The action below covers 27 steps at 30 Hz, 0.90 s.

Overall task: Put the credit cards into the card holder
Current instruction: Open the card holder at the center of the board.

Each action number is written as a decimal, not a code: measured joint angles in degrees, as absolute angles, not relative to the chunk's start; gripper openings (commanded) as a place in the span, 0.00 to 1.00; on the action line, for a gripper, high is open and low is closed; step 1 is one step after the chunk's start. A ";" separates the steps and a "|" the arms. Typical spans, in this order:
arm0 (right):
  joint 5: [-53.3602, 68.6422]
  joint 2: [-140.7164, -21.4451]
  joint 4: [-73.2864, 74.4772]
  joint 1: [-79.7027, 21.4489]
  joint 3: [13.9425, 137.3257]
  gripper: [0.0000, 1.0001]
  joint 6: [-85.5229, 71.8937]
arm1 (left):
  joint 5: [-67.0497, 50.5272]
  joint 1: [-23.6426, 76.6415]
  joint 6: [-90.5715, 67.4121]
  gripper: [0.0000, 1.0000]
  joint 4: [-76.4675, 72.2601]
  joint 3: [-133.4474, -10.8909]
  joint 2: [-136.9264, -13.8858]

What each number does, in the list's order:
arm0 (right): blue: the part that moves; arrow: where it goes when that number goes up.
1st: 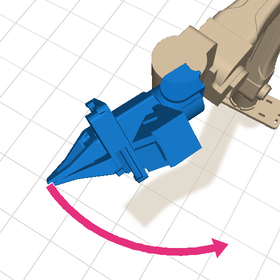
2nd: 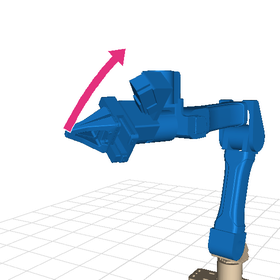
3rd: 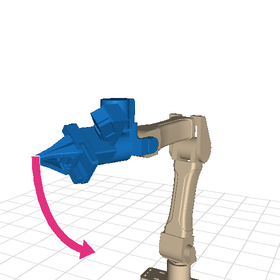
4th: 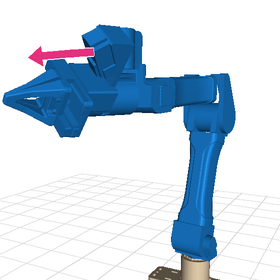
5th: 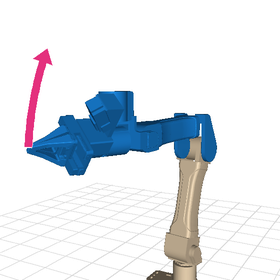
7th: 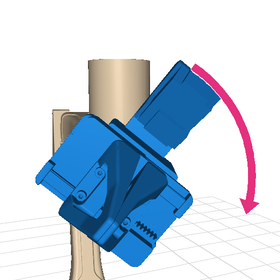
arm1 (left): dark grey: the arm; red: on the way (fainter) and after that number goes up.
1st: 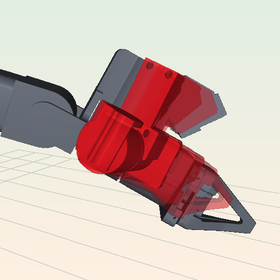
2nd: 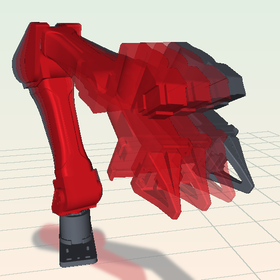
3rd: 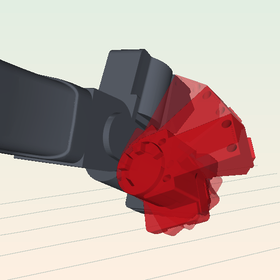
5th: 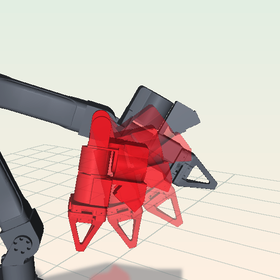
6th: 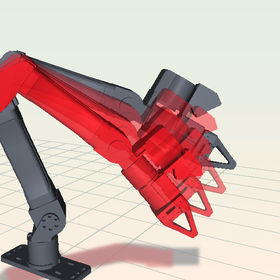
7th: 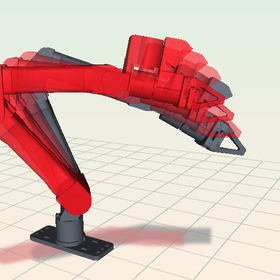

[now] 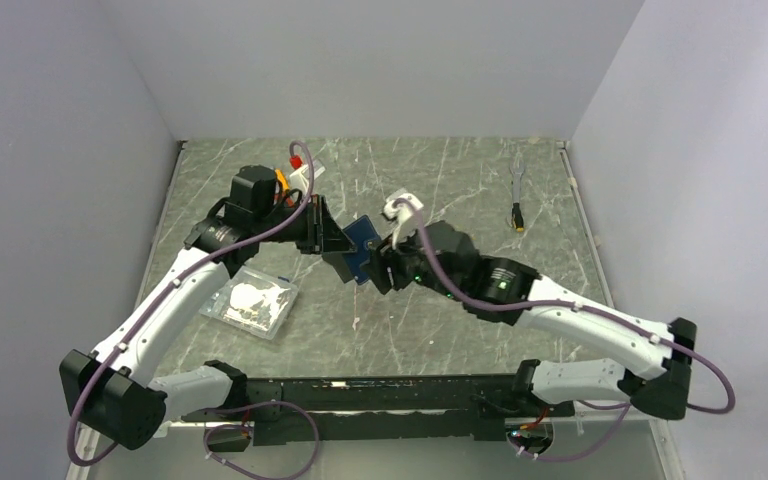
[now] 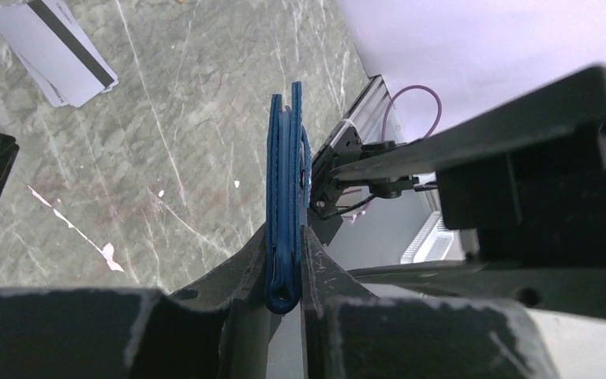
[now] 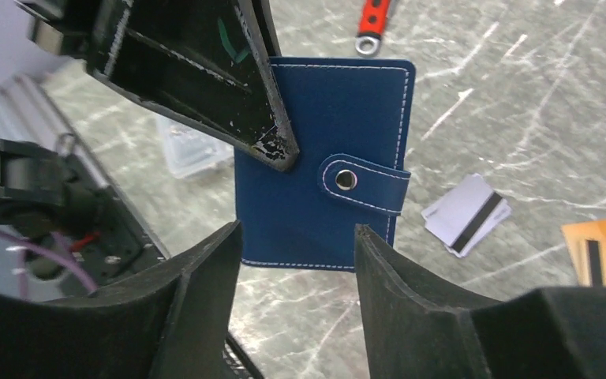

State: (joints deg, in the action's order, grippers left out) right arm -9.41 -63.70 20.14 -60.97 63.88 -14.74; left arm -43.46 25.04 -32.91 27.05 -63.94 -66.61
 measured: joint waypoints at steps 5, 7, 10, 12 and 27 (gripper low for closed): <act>-19.84 -68.71 20.43 -66.35 65.28 0.46 -11.18 | -43.09 24.93 -35.09 0.00 26.98 -62.94 -66.63; -23.05 -69.19 20.12 -67.16 65.28 0.43 -10.22 | -43.09 24.93 -35.66 0.00 27.00 -62.43 -66.63; -26.85 -69.32 19.03 -67.53 65.28 0.40 -9.19 | -43.16 24.93 -36.27 0.00 26.98 -62.08 -66.63; -28.60 -69.34 18.00 -67.61 65.25 0.39 -8.67 | -43.22 24.93 -36.75 0.00 26.85 -62.04 -66.63; -30.09 -71.99 15.40 -68.77 65.30 0.41 -8.10 | -43.18 24.38 -38.65 0.00 25.89 -61.36 -66.63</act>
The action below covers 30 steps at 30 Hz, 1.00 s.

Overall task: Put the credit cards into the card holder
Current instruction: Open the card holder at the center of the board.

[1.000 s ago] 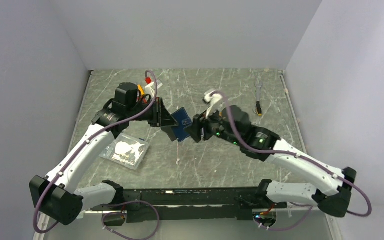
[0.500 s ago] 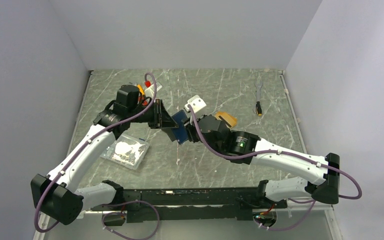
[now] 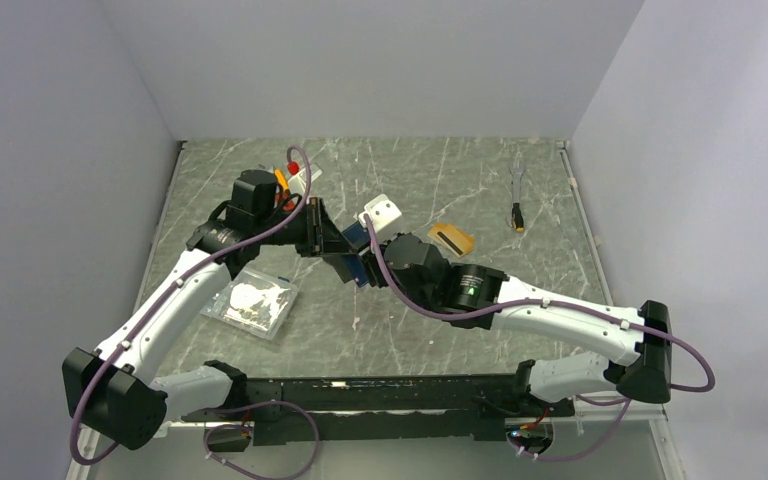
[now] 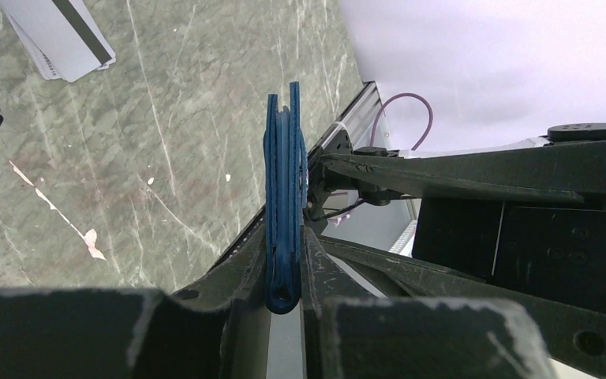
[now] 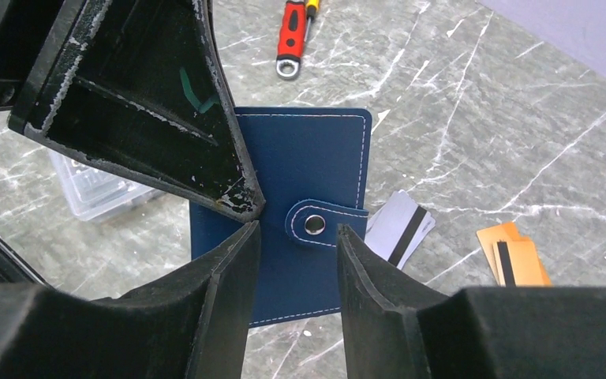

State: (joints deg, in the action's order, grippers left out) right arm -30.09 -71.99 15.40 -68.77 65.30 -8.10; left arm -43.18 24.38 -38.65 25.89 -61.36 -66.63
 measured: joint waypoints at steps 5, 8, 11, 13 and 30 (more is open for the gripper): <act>-31.14 -72.60 14.66 -69.21 65.30 0.31 -8.12 | -43.18 24.25 -38.89 0.00 25.47 -61.39 -66.63; -32.49 -73.67 13.74 -69.52 65.30 0.24 -8.12 | -42.76 24.12 -38.92 0.00 25.47 -61.36 -66.63; -34.09 -74.26 12.80 -69.97 65.30 0.17 -8.01 | -42.54 23.97 -39.40 0.00 25.34 -61.36 -66.63; -35.27 -74.50 12.38 -70.22 65.30 0.09 -7.90 | -42.59 23.97 -39.94 0.00 24.99 -61.36 -66.63; -43.24 -77.14 8.45 -71.26 64.90 0.00 -8.40 | -40.66 23.90 -41.25 0.00 23.66 -61.36 -66.63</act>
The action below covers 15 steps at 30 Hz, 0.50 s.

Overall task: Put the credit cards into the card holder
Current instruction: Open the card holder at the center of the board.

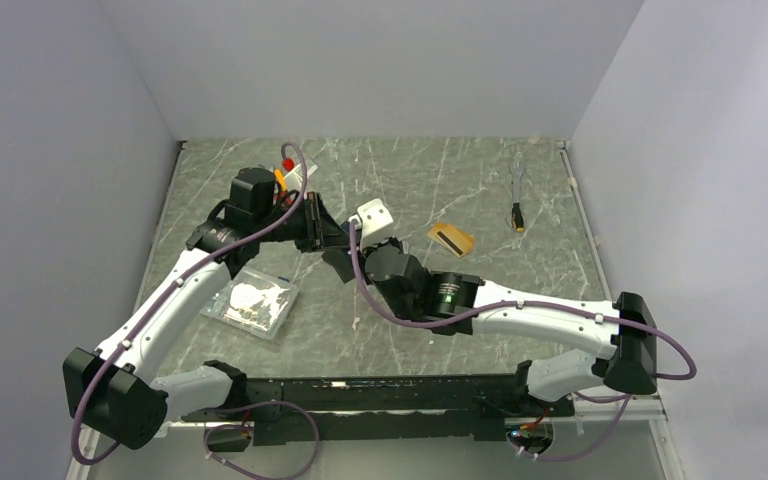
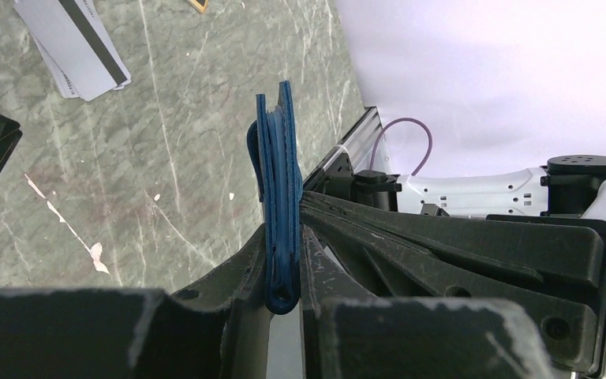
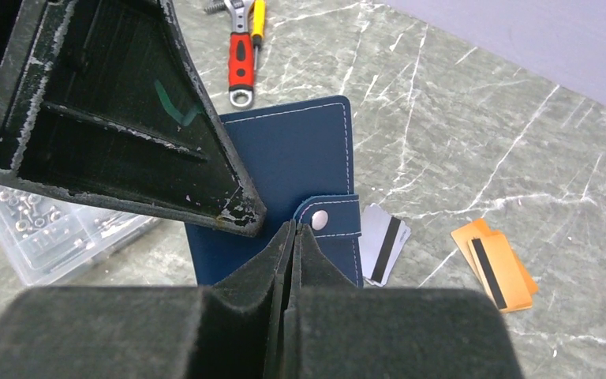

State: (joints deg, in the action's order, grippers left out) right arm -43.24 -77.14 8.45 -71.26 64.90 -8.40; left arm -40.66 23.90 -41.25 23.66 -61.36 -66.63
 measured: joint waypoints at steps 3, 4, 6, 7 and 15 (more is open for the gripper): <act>-44.34 -76.51 6.76 -71.46 63.70 0.00 -8.58 | -40.71 23.92 -41.45 0.00 23.33 -61.36 -66.63; -44.56 -76.20 6.28 -71.48 63.29 0.00 -8.58 | -40.75 23.97 -41.54 0.00 23.22 -61.36 -66.63; -45.08 -75.61 5.17 -71.61 62.50 0.00 -8.56 | -40.93 23.99 -41.67 0.00 22.94 -61.36 -66.63; -45.39 -75.35 4.60 -71.64 62.15 0.00 -8.56 | -41.04 23.99 -41.67 0.00 22.83 -61.36 -66.63; -52.36 -72.79 3.33 -70.22 58.72 0.00 -7.81 | -43.55 24.10 -41.82 0.00 23.24 -61.36 -66.13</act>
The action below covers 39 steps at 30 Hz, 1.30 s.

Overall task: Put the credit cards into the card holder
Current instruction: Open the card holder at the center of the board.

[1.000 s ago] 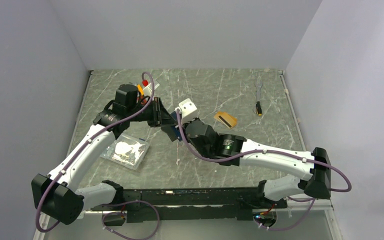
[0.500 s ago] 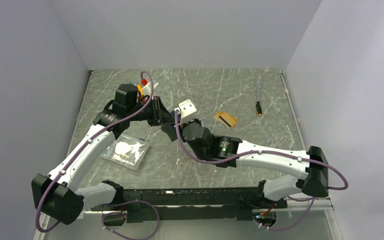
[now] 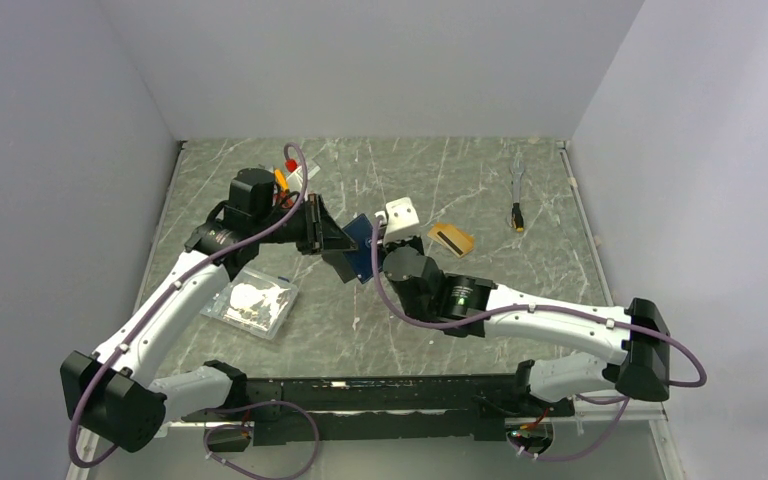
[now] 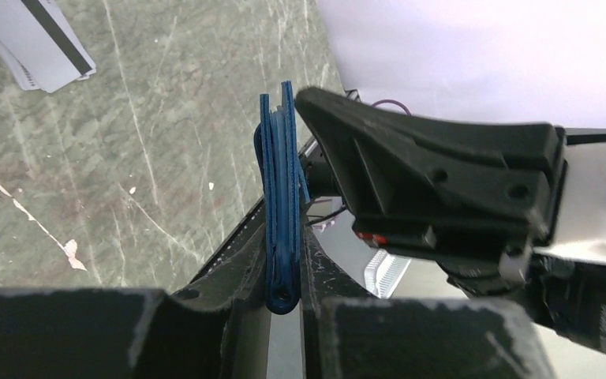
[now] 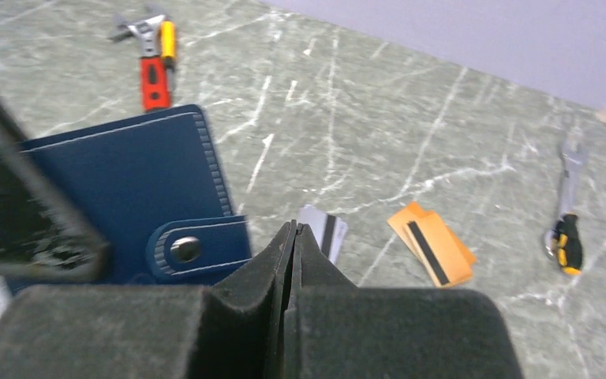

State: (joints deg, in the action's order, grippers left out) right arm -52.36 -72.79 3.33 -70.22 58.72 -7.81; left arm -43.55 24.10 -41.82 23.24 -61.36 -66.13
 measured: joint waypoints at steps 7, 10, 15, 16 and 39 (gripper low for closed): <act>-52.51 -69.80 3.38 -69.38 56.31 0.33 -7.46 | -45.15 24.18 -41.89 0.00 23.42 -61.36 -65.82; -48.97 -65.67 2.98 -69.34 54.00 0.55 -6.59 | -45.15 24.18 -41.87 0.00 23.46 -61.36 -65.82; -41.74 -57.95 0.97 -69.28 49.32 0.68 -4.01 | -45.08 24.18 -41.82 0.00 23.53 -61.36 -65.82; -40.27 -57.25 0.69 -69.32 48.97 0.68 -3.36 | -45.06 24.18 -41.82 0.00 23.55 -61.36 -65.82; -37.74 -68.86 -8.64 -70.65 52.60 0.27 5.50 | -43.48 23.86 -41.87 0.00 23.81 -61.39 -65.84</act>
